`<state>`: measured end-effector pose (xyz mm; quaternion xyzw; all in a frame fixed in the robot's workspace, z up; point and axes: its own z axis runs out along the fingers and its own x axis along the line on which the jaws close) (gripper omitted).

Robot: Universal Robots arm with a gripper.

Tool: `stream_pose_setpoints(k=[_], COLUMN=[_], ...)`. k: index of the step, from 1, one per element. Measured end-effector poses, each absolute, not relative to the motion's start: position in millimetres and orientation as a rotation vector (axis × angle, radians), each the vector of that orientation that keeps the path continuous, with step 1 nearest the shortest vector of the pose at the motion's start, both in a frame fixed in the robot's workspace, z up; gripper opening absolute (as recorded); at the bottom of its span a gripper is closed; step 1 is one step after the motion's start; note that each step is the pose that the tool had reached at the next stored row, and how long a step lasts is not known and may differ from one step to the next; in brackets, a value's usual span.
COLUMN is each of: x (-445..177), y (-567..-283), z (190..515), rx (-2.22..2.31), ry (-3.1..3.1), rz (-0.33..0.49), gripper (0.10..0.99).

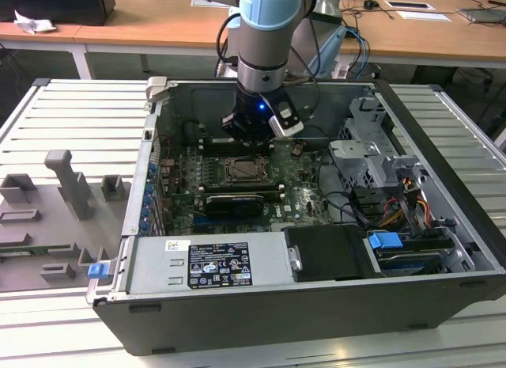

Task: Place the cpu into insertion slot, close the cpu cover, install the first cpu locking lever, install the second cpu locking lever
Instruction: 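Install the first cpu locking lever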

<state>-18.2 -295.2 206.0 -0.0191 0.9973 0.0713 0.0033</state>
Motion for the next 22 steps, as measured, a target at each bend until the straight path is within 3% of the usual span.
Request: stream_pose_setpoints(k=[22], x=[-18.2], y=[-295.8], z=[205.0], rx=[-0.060], ry=[3.128], rz=[0.201], gripper=[0.106])
